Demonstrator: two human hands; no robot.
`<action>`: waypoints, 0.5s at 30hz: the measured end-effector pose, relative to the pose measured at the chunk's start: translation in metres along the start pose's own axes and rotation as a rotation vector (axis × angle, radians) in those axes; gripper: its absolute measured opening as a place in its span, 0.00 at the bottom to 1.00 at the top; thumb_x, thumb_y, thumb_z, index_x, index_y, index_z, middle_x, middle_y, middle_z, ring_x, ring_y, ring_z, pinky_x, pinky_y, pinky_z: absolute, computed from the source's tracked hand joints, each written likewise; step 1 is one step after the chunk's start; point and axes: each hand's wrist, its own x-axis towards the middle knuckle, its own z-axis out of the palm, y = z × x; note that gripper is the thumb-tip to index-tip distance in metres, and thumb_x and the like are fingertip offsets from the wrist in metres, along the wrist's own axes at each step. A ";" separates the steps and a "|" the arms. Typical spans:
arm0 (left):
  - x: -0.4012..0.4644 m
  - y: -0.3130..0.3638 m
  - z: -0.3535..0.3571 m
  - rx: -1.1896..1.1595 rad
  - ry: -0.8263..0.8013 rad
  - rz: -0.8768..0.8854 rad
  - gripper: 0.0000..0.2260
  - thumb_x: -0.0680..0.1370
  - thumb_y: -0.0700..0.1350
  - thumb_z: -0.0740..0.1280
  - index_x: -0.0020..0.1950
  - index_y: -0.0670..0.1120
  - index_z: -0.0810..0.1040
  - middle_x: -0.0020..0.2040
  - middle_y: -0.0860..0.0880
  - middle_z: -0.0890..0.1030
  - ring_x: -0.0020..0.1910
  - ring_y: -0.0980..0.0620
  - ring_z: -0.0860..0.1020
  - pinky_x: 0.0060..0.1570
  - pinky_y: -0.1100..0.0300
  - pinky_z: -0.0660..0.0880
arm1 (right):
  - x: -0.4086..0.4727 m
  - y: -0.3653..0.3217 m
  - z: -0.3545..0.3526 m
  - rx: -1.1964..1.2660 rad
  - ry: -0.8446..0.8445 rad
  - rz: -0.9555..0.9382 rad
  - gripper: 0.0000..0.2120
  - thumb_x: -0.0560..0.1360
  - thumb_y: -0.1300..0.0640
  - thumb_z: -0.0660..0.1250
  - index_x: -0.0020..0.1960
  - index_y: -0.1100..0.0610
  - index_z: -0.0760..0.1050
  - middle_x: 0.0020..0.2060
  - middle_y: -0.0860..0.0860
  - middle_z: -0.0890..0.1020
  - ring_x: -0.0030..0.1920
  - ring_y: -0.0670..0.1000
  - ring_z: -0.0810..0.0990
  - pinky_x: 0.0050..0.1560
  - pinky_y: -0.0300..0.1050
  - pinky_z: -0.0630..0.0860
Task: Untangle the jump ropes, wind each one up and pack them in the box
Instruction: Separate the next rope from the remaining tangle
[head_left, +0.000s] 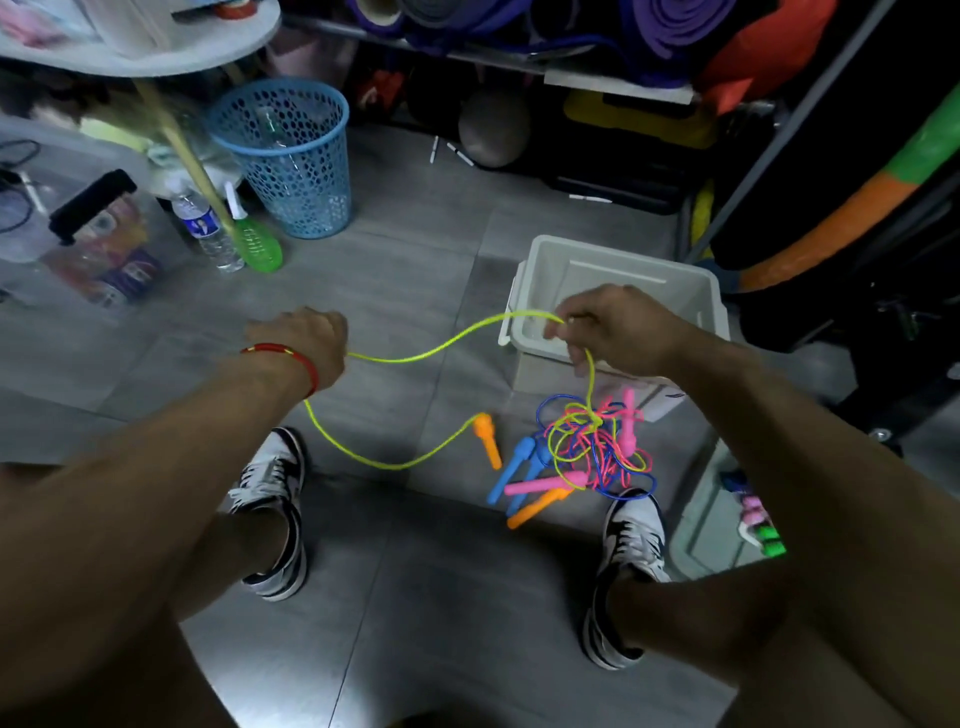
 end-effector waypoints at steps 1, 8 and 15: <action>-0.002 0.008 0.001 -0.082 -0.014 0.078 0.17 0.80 0.47 0.65 0.67 0.43 0.72 0.66 0.35 0.76 0.65 0.35 0.75 0.65 0.43 0.72 | -0.002 -0.015 -0.002 0.072 0.018 -0.034 0.08 0.81 0.57 0.64 0.49 0.55 0.81 0.31 0.48 0.83 0.30 0.46 0.80 0.37 0.36 0.74; -0.047 0.092 -0.022 -1.008 -0.040 0.586 0.18 0.79 0.55 0.68 0.66 0.51 0.74 0.44 0.50 0.81 0.45 0.58 0.78 0.50 0.59 0.76 | -0.005 -0.052 0.005 -0.060 0.055 -0.231 0.04 0.80 0.54 0.66 0.47 0.48 0.79 0.32 0.45 0.83 0.34 0.41 0.78 0.40 0.35 0.72; -0.019 0.030 -0.033 -1.204 0.467 0.305 0.12 0.81 0.49 0.60 0.38 0.54 0.75 0.32 0.46 0.77 0.27 0.57 0.76 0.33 0.60 0.71 | 0.001 0.025 0.038 -0.313 -0.281 -0.004 0.05 0.77 0.52 0.70 0.46 0.54 0.80 0.45 0.52 0.83 0.47 0.54 0.81 0.53 0.49 0.76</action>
